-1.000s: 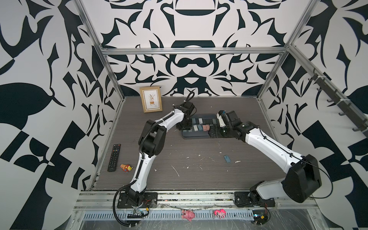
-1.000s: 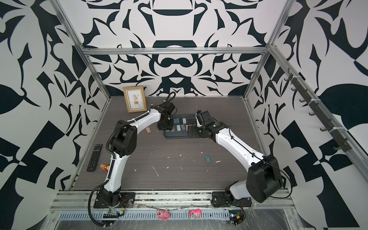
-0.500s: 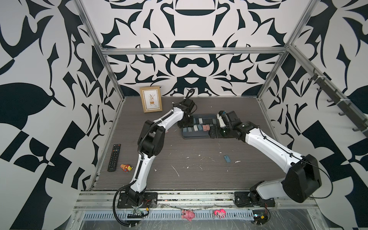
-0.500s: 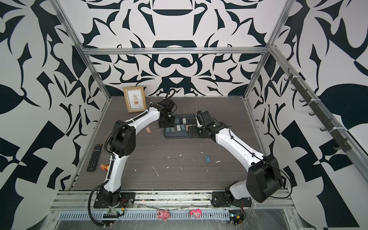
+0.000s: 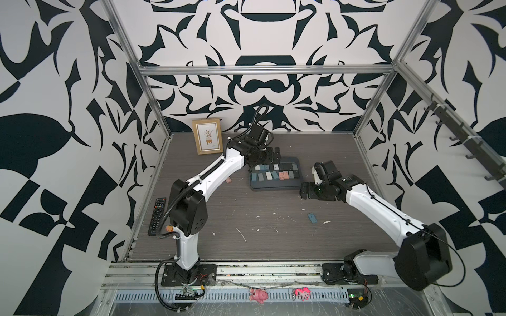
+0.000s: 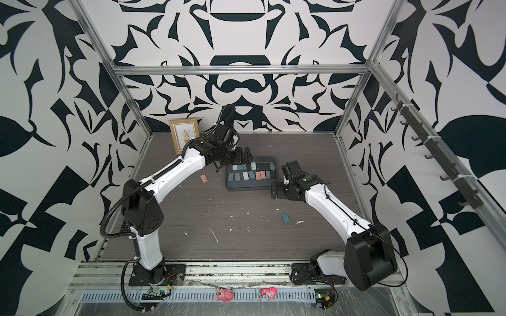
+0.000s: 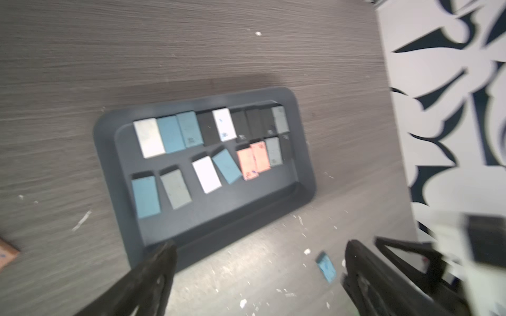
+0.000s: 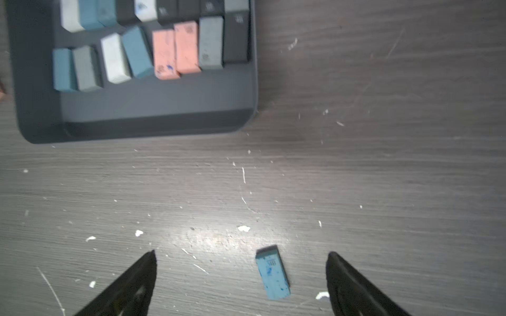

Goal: Put the eraser in the storage box
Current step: Place the eraser in the storage box, then pick up the eraser from the center of the board.

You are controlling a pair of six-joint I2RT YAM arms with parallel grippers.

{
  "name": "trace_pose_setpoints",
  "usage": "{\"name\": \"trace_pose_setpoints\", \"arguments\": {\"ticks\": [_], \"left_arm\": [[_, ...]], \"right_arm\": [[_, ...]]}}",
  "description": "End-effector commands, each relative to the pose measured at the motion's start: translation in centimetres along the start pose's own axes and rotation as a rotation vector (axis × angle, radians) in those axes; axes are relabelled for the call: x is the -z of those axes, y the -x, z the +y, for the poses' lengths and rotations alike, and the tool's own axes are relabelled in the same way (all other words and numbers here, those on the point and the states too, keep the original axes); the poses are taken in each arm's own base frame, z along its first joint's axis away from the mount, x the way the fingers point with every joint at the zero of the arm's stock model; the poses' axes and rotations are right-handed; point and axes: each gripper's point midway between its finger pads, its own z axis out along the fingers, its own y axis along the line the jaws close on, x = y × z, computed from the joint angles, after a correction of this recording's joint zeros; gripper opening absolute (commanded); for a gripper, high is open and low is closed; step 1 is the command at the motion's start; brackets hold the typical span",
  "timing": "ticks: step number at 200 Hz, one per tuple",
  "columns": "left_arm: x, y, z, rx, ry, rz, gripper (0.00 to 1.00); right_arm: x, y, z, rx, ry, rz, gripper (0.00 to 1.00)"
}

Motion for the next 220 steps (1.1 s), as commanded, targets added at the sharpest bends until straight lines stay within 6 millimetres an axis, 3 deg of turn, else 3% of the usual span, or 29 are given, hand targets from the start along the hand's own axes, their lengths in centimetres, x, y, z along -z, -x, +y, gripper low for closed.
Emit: {"name": "trace_pose_setpoints", "arguments": {"ticks": [1,41,93,152,220], "left_arm": [[0.6,-1.2,-0.9,0.030,-0.067,-0.001,0.99],[0.7,-4.7,-1.7,0.062,-0.149,0.026,0.99],[-0.1,-8.3,-0.7,0.105,-0.160,0.062,0.99],[-0.5,-9.0,-0.3,0.113,-0.158,0.072,0.99],[-1.1,-9.2,-0.4,0.116,-0.167,0.091,0.99]], "right_arm": [[-0.4,-2.1,-1.1,-0.029,-0.032,0.048,0.95],[-2.9,-5.4,-2.5,-0.073,-0.062,0.137,0.86],[-5.7,-7.4,-2.5,-0.092,-0.060,0.199,0.76],[-6.6,-8.1,-1.7,-0.028,-0.108,0.226,0.64],[-6.4,-9.1,-2.2,-0.036,-0.134,0.226,0.54]]}}
